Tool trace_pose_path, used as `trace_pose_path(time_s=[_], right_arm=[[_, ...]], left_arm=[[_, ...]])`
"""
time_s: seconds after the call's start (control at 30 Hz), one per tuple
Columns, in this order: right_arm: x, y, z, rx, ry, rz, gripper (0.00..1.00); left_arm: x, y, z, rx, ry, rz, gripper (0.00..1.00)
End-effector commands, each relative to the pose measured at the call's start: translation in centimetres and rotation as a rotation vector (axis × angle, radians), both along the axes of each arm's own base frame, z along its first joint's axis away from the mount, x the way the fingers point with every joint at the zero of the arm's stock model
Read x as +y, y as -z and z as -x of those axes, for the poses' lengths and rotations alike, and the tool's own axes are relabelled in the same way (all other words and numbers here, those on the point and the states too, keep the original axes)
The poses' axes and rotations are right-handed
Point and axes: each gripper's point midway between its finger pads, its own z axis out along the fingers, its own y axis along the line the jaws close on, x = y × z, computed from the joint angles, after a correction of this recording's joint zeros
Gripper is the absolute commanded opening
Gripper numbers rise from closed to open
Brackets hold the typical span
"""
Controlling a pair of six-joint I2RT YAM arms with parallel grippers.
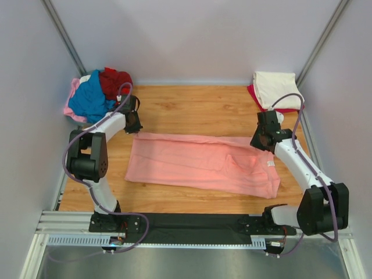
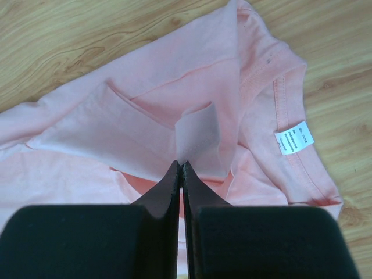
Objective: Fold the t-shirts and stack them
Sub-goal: Fold the tshirt
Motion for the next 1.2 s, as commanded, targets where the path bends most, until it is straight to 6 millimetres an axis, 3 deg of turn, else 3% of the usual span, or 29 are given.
trace_pose_path(time_s=[0.0,0.33,0.67,0.7,0.73,0.77,0.8,0.83,0.93,1.07,1.17], right_arm=[[-0.6,-1.2,0.4,-0.053,0.072,-0.009,0.0],[-1.8,-0.7,2.5,-0.048,0.106,0.029,0.0],[-1.5,0.7,5.0,-0.029,0.161,-0.039,0.0],[-1.4,0.8,5.3,-0.037,0.186,-0.064,0.05],[-1.4,1.3,6.0,-0.037,0.196,-0.081,0.11],[-1.3,1.4,6.3,-0.043,0.206,-0.093,0.21],[-1.5,1.5,6.5,-0.046,0.22,-0.096,0.67],[-1.8,1.7,6.7,-0.055,0.247,-0.095,1.0],[-2.7,1.7,6.8,-0.069,0.276,-0.063,1.0],[-1.3,1.0,5.8,-0.104,0.214,-0.12,1.0],[0.7,1.2,5.3,-0.111,0.148,-0.184,1.0]], left_arm=[[0.7,-2.8,-1.1,-0.1,0.01,-0.029,0.0],[1.8,-2.2,0.1,-0.087,-0.015,-0.07,0.0],[2.2,-1.2,2.1,-0.062,-0.023,-0.079,0.0],[2.3,-1.2,2.4,-0.062,-0.027,-0.08,0.0],[2.4,-1.2,2.6,-0.063,-0.035,-0.086,0.07],[3.1,-0.7,3.3,-0.056,-0.081,-0.1,0.22],[3.3,-1.2,3.5,-0.075,-0.107,-0.099,0.4],[3.3,-1.4,3.7,-0.094,-0.124,-0.091,0.68],[3.3,-1.4,4.8,-0.147,-0.156,-0.059,0.8],[3.4,-4.4,4.3,-0.252,-0.165,-0.066,0.8],[1.5,-7.0,3.4,-0.344,-0.076,-0.038,0.74]])
